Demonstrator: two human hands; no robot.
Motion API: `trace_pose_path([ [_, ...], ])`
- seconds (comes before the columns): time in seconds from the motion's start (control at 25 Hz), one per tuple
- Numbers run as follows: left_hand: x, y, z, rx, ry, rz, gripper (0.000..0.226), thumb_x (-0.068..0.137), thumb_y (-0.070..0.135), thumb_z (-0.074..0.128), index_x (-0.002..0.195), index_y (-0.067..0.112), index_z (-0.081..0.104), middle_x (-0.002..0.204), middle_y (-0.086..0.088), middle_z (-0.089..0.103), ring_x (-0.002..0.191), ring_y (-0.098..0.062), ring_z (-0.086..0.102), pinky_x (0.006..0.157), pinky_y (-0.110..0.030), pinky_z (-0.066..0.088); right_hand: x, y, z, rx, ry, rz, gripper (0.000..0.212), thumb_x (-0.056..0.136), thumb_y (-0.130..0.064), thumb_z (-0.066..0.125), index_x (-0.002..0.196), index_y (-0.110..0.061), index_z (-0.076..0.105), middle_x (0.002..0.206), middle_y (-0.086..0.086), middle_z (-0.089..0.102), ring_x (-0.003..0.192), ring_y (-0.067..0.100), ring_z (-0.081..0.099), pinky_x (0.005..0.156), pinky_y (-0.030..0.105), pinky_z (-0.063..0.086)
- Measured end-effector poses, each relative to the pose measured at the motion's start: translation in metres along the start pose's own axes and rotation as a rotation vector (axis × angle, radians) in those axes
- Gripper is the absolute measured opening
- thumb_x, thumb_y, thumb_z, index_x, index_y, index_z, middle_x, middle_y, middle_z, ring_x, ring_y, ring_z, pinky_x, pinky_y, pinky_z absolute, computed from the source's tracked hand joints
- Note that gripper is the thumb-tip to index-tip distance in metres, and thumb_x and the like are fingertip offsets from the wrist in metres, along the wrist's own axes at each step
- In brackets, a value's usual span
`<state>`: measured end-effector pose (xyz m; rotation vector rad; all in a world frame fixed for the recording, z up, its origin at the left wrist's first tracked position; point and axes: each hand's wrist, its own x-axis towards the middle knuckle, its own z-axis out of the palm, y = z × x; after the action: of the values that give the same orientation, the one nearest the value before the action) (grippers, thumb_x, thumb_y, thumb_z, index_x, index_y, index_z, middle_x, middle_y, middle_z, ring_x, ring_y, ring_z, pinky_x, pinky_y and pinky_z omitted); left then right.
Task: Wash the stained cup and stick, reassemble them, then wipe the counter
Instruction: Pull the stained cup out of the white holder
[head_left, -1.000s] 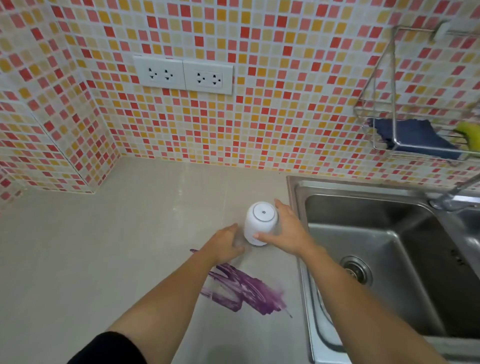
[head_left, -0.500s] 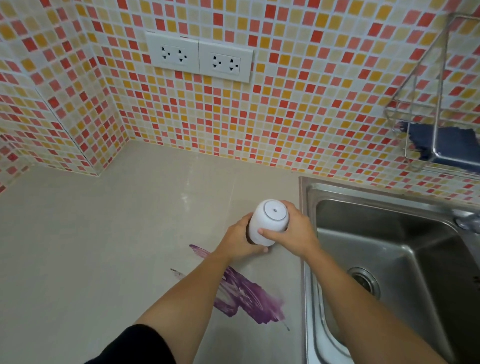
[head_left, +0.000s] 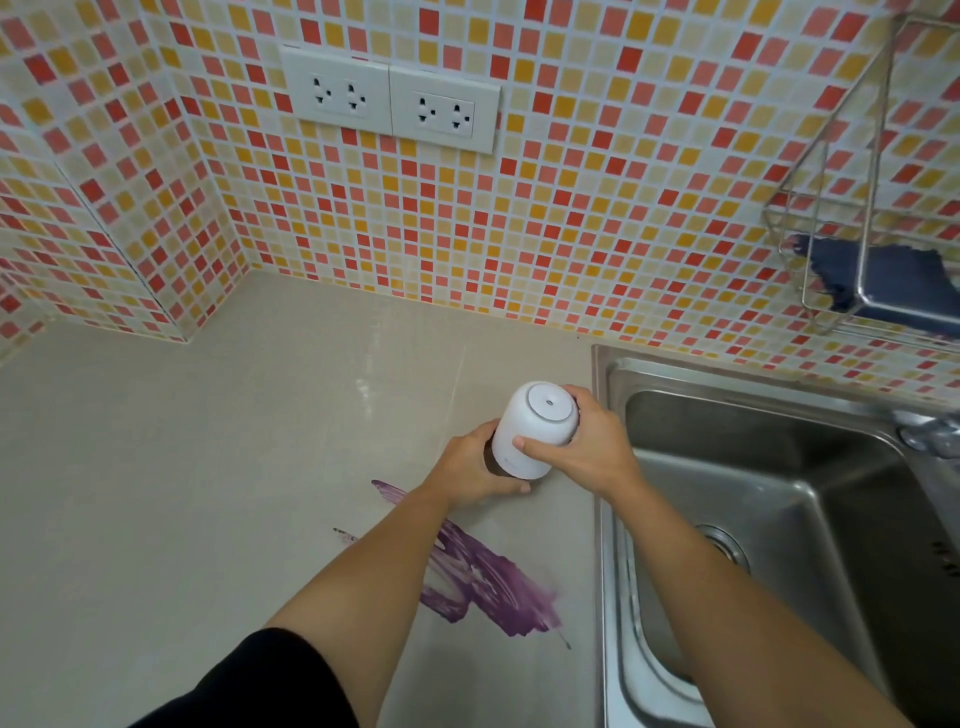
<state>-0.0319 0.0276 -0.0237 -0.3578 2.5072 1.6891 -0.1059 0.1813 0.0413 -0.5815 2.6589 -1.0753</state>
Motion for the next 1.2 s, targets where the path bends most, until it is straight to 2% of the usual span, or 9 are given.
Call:
trace_pose_path([
  [0.32, 0.004, -0.008, 0.0, 0.029, -0.02, -0.033, 0.085, 0.059, 0.031, 0.088, 0.133, 0.023, 0.047, 0.124, 0.003, 0.06, 0.108, -0.012, 0.056, 0.093, -0.023, 0.044, 0.001, -0.009, -0.012, -0.037, 0.026, -0.029, 0.083, 0.055, -0.056, 0.08, 0.124, -0.025, 0.046, 0.119, -0.006, 0.058, 0.105, 0.015, 0.056, 0.089, 0.035, 0.05],
  [0.44, 0.005, -0.011, 0.0, 0.029, -0.023, -0.045, 0.089, 0.057, 0.032, 0.089, 0.134, 0.023, 0.045, 0.126, 0.001, 0.06, 0.114, -0.016, 0.056, 0.098, -0.028, 0.046, 0.003, -0.013, -0.019, -0.04, 0.038, -0.038, 0.082, 0.054, -0.055, 0.081, 0.123, -0.024, 0.048, 0.117, -0.008, 0.06, 0.103, 0.014, 0.056, 0.087, 0.031, 0.049],
  [0.64, 0.003, -0.005, 0.001, -0.056, -0.034, -0.028, 0.097, 0.055, 0.031, 0.09, 0.136, 0.027, 0.037, 0.128, 0.005, 0.056, 0.114, -0.014, 0.055, 0.097, -0.031, 0.046, 0.003, -0.017, -0.024, -0.017, 0.046, -0.036, 0.081, 0.055, -0.054, 0.081, 0.122, -0.024, 0.048, 0.117, -0.008, 0.059, 0.102, 0.013, 0.056, 0.084, 0.028, 0.048],
  [0.84, 0.0, -0.005, 0.0, -0.102, -0.026, -0.039, 0.088, 0.062, 0.027, 0.087, 0.133, 0.025, 0.036, 0.124, 0.004, 0.056, 0.112, -0.015, 0.055, 0.093, -0.027, 0.046, 0.003, -0.026, -0.028, 0.01, 0.061, -0.051, 0.079, 0.056, -0.055, 0.08, 0.122, -0.025, 0.047, 0.116, -0.008, 0.058, 0.1, 0.013, 0.055, 0.082, 0.031, 0.051],
  [0.92, 0.0, -0.005, -0.001, -0.106, -0.026, -0.047, 0.088, 0.061, 0.025, 0.087, 0.133, 0.025, 0.036, 0.125, 0.003, 0.056, 0.111, -0.016, 0.056, 0.094, -0.029, 0.048, 0.003, -0.028, -0.035, 0.076, 0.068, -0.04, 0.075, 0.058, -0.052, 0.08, 0.121, -0.026, 0.047, 0.112, -0.01, 0.056, 0.095, 0.01, 0.055, 0.077, 0.027, 0.05],
  [1.08, -0.001, -0.002, -0.003, -0.154, -0.007, -0.045, 0.085, 0.06, 0.014, 0.086, 0.13, 0.026, 0.039, 0.119, 0.004, 0.058, 0.105, -0.014, 0.058, 0.085, -0.022, 0.05, -0.005, -0.014, -0.05, 0.338, 0.129, 0.029, 0.059, 0.071, -0.036, 0.077, 0.12, -0.022, 0.048, 0.107, -0.009, 0.056, 0.093, 0.009, 0.056, 0.072, 0.023, 0.051],
  [1.16, 0.0, -0.001, -0.006, -0.202, 0.029, -0.046, 0.082, 0.058, 0.011, 0.087, 0.126, 0.027, 0.043, 0.118, 0.003, 0.06, 0.106, -0.014, 0.06, 0.087, -0.024, 0.052, -0.012, 0.0, -0.047, 0.59, 0.111, 0.114, 0.049, 0.078, -0.027, 0.073, 0.118, -0.019, 0.047, 0.11, -0.001, 0.058, 0.097, 0.015, 0.059, 0.068, 0.023, 0.055],
  [1.2, 0.001, -0.001, -0.008, -0.216, 0.04, -0.047, 0.081, 0.058, 0.01, 0.087, 0.124, 0.028, 0.044, 0.117, 0.003, 0.061, 0.106, -0.014, 0.061, 0.087, -0.025, 0.052, -0.015, 0.007, -0.041, 0.748, 0.089, 0.158, 0.051, 0.076, -0.027, 0.075, 0.117, -0.018, 0.047, 0.114, 0.003, 0.058, 0.101, 0.018, 0.06, 0.067, 0.023, 0.056],
])
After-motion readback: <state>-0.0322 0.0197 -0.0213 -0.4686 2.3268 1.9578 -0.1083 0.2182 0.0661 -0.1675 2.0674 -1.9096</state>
